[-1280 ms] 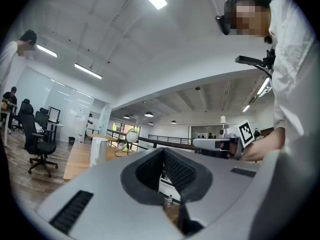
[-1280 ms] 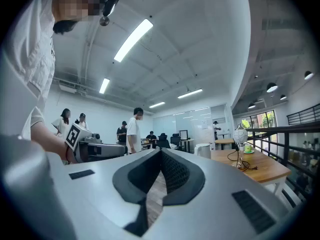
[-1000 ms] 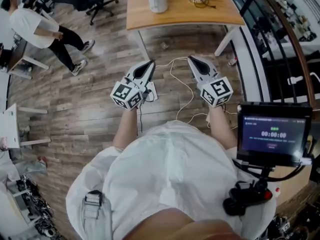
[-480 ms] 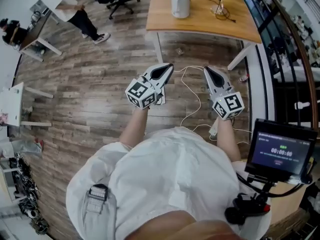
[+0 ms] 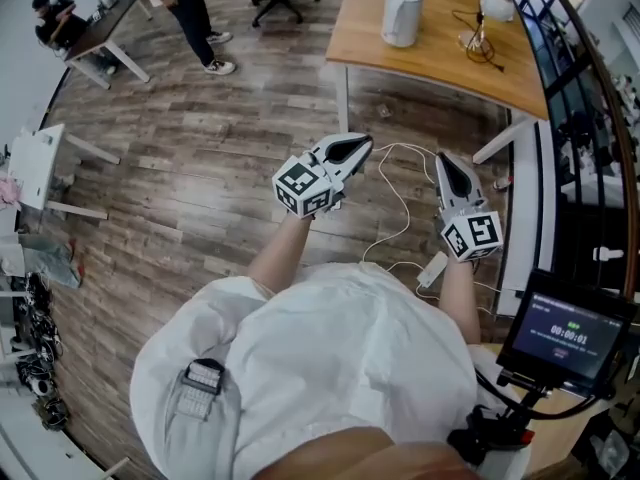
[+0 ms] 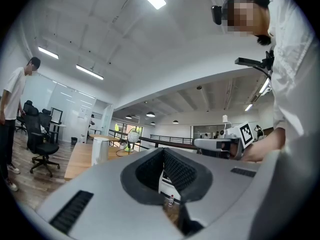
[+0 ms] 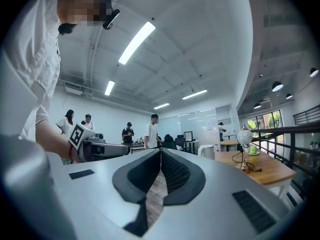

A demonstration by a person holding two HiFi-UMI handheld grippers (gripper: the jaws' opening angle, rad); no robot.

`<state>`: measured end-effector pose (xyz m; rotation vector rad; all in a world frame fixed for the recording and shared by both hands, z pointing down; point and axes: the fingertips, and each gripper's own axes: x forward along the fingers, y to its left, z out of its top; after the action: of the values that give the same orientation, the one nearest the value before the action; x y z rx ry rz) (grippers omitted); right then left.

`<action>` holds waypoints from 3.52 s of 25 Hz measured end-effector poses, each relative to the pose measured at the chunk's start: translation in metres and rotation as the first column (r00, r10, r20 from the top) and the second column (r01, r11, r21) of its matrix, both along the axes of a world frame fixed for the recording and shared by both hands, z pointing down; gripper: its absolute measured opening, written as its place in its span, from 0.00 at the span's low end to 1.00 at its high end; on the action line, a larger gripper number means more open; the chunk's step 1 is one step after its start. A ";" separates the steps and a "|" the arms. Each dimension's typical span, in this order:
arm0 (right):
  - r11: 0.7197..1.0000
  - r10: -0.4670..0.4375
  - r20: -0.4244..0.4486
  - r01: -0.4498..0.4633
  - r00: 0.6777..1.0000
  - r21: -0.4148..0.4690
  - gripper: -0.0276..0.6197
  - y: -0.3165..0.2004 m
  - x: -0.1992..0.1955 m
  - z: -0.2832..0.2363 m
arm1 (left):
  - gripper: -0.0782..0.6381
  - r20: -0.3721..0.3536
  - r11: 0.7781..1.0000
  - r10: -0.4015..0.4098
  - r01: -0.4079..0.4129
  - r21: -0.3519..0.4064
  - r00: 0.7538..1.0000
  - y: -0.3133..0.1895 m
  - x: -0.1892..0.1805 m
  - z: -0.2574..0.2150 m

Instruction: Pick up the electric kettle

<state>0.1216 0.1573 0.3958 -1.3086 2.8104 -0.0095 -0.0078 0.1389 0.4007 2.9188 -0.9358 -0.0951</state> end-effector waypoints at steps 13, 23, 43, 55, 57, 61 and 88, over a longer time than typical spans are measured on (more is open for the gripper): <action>0.999 -0.026 -0.009 0.026 1.000 -0.022 0.06 0.001 0.004 0.010 | 0.12 -0.009 0.999 -0.026 0.026 -0.018 1.000 0.005 -0.001 0.008; 1.000 -0.023 -0.008 0.023 1.000 0.009 0.06 -0.002 0.008 0.001 | 0.12 -0.033 0.999 -0.035 0.035 0.009 0.999 -0.007 -0.004 -0.001; 0.997 -0.062 -0.006 0.061 0.998 -0.037 0.06 -0.334 -0.049 0.036 | 0.12 -0.035 0.999 0.013 -0.012 0.032 0.999 -0.334 -0.061 0.006; 0.982 -0.154 0.023 0.155 0.988 -0.111 0.06 -0.430 -0.063 0.075 | 0.12 -0.027 0.997 0.048 -0.049 -0.055 0.998 -0.397 -0.078 0.044; 0.978 -0.175 0.029 0.177 0.984 -0.109 0.06 -0.442 -0.065 0.080 | 0.12 -0.020 0.996 0.068 -0.069 -0.055 0.997 -0.411 -0.077 0.049; 0.968 -0.222 0.019 0.223 0.975 -0.113 0.08 -0.464 -0.072 0.087 | 0.36 -0.033 0.989 0.108 -0.110 -0.096 0.994 -0.451 -0.077 0.062; 0.944 -0.293 0.015 0.291 0.956 -0.154 0.23 -0.543 -0.094 0.148 | 0.77 0.268 0.781 0.613 -0.519 -0.348 0.743 -0.647 -0.009 0.185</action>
<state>0.0278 -0.3858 0.5436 -0.9000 3.0347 -0.2376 -0.0171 -0.5082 0.5853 2.8677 -0.0060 0.5856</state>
